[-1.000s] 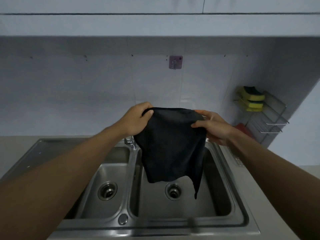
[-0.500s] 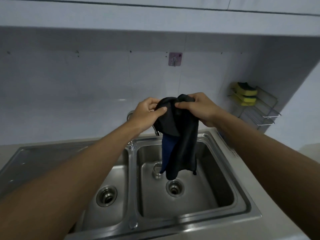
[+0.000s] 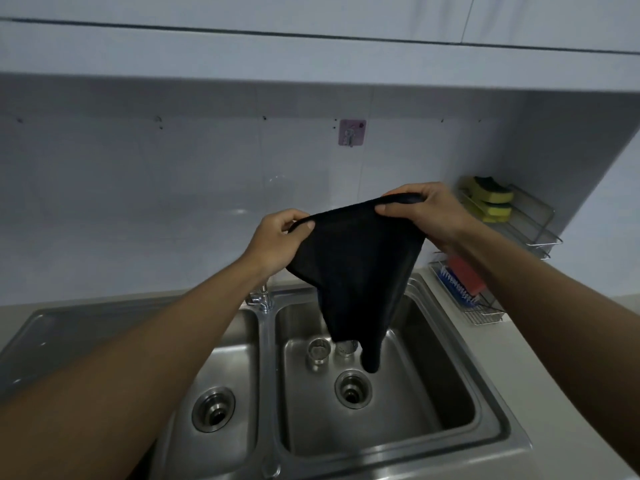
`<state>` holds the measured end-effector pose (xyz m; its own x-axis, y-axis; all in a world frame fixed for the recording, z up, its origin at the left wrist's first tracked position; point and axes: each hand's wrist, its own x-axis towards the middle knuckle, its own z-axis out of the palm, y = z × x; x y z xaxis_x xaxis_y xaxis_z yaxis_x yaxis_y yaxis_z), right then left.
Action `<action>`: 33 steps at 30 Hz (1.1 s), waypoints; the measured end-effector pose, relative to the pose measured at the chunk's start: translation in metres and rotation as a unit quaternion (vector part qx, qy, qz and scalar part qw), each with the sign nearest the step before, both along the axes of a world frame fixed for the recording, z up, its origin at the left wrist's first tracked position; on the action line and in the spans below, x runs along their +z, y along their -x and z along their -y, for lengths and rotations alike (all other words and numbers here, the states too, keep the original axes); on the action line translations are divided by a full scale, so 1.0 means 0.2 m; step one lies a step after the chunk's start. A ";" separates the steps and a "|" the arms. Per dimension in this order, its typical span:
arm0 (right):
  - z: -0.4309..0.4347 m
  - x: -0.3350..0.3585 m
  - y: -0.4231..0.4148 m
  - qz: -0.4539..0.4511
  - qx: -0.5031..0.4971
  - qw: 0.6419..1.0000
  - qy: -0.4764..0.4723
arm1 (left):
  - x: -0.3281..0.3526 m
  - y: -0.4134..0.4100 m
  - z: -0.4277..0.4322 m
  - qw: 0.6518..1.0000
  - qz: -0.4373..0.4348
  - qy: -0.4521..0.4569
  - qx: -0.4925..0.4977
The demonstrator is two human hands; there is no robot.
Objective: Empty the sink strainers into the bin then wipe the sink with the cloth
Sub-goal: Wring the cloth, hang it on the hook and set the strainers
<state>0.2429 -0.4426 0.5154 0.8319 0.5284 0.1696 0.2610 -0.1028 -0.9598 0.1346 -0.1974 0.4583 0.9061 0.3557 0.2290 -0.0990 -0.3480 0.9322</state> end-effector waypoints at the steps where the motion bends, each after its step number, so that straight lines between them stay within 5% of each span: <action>1: 0.01 0.01 -0.01 0.013 -0.002 1.000 0.023 | 0.02 -0.01 0.00 1.000 0.004 0.025 0.003; 6: 0.01 0.04 0.01 0.004 0.031 0.988 0.148 | 0.17 -0.12 0.10 0.986 -0.004 0.159 -0.040; 9: -0.06 0.03 0.04 0.016 0.077 0.981 0.178 | 0.25 -0.17 0.17 0.983 -0.004 0.155 -0.100; 15: -0.15 0.02 0.03 -0.006 -0.010 0.997 0.077 | 0.22 -0.17 0.13 0.989 0.010 0.117 -0.092; 20: -0.17 0.09 0.01 -0.077 -0.044 0.996 -0.020 | -0.03 -0.13 0.11 0.987 -0.128 -0.040 -0.093; 25: -0.18 0.19 -0.01 -0.197 -0.062 0.965 -0.161 | -0.21 -0.10 0.21 0.957 -0.221 -0.079 -0.172; 29: -0.19 0.20 -0.05 -0.249 -0.039 0.938 -0.237 | -0.28 -0.16 0.35 0.972 -0.175 -0.089 -0.128; 33: -0.11 0.13 -0.17 -0.216 -0.192 0.934 -0.208 | -0.26 -0.21 0.37 0.990 -0.133 -0.020 -0.044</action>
